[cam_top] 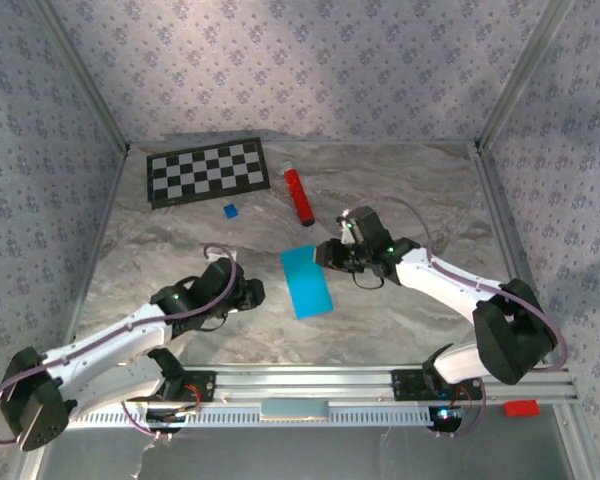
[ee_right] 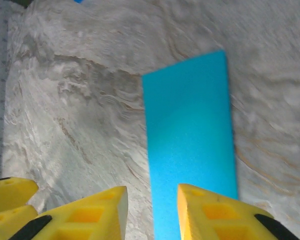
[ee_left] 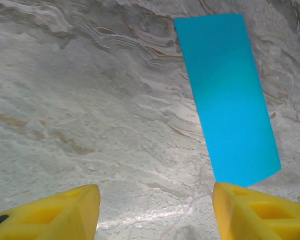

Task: Fold a paper plane with a square sheet of paper (pick it up from the middle)
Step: Turn over the paper at the center of the table, then third fold the triangle at the center of the table.

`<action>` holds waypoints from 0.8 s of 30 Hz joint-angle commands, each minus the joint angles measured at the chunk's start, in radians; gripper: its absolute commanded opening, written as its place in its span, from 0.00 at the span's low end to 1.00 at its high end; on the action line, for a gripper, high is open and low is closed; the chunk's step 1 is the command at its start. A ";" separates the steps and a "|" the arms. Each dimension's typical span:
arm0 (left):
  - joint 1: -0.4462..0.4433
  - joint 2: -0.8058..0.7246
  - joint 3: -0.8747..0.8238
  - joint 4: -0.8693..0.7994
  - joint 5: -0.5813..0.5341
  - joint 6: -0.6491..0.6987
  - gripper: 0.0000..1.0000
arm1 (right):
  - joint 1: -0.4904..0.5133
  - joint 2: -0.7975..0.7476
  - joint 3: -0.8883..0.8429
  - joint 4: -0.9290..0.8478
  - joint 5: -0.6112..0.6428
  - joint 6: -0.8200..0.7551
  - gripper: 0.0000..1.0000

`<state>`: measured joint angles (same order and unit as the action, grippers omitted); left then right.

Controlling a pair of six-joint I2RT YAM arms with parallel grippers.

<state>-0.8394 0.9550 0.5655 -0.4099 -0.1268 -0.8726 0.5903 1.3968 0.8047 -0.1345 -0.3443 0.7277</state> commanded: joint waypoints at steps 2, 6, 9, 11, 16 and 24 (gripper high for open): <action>0.001 0.074 0.061 0.083 0.089 0.011 0.60 | -0.068 -0.036 -0.097 0.156 -0.186 0.084 0.25; 0.001 0.122 0.091 0.105 0.118 0.009 0.58 | -0.072 -0.020 -0.079 0.072 -0.161 0.021 0.20; 0.001 0.152 0.091 0.135 0.136 0.004 0.57 | -0.074 0.033 -0.074 0.083 -0.189 0.014 0.19; 0.003 0.178 0.092 0.164 0.159 0.003 0.55 | -0.075 0.077 -0.068 0.102 -0.222 0.018 0.17; 0.002 0.256 0.127 0.198 0.204 -0.007 0.50 | -0.073 0.164 -0.058 0.127 -0.260 0.013 0.14; 0.003 0.304 0.131 0.247 0.216 -0.037 0.48 | -0.076 0.282 -0.010 0.135 -0.313 -0.019 0.13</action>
<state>-0.8394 1.2385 0.6632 -0.1967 0.0643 -0.8940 0.5190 1.6436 0.7551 -0.0082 -0.6178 0.7399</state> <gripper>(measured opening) 0.481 0.136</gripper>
